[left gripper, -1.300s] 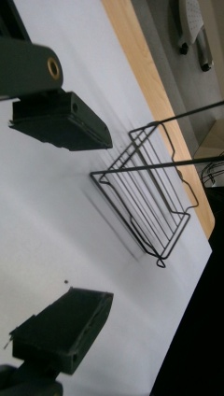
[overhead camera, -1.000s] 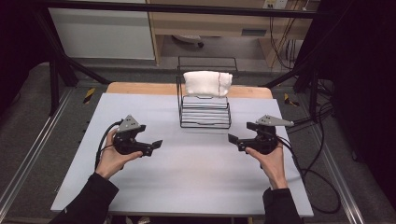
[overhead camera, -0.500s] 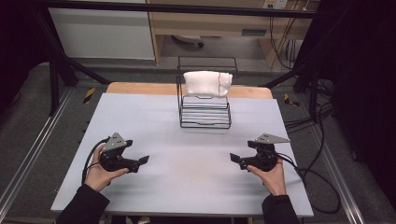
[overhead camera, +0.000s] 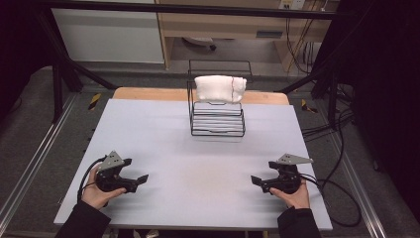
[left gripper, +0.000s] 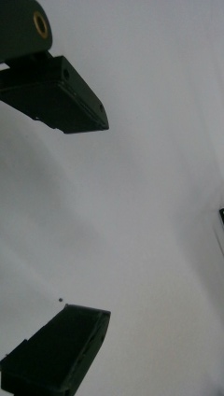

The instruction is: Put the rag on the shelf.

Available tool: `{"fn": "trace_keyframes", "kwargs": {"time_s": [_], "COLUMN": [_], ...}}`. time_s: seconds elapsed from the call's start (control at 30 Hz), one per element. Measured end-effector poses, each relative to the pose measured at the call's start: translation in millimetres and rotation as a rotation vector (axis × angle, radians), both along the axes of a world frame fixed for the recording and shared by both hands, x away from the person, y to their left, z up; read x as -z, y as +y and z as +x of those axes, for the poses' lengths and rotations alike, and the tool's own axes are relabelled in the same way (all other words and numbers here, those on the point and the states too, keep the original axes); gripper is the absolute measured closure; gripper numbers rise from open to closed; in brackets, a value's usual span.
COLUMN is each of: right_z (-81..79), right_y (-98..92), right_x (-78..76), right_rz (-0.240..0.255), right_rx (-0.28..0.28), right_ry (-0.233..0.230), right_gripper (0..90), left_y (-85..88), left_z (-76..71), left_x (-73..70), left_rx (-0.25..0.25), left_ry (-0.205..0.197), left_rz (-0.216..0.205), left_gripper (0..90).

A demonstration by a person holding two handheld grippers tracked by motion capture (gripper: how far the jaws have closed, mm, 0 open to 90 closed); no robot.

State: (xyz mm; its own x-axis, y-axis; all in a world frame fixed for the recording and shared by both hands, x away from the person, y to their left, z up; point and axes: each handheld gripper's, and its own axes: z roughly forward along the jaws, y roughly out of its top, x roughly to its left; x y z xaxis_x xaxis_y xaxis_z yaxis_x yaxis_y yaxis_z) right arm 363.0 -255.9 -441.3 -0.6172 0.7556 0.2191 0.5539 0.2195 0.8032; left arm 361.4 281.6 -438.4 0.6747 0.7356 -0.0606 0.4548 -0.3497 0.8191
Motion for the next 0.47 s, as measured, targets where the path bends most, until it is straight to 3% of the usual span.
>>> {"fn": "trace_keyframes", "kwargs": {"time_s": [0.47], "right_z": [-4.3], "right_y": [-3.3], "right_x": [5.9], "right_rz": [0.006], "right_rx": [-0.004], "right_ry": [0.012], "right_gripper": [0.6], "left_y": [4.0], "left_z": [-3.8], "left_x": [6.4], "left_rx": [0.003], "left_ry": [0.006], "left_rz": [0.015], "left_gripper": [8.0]}}
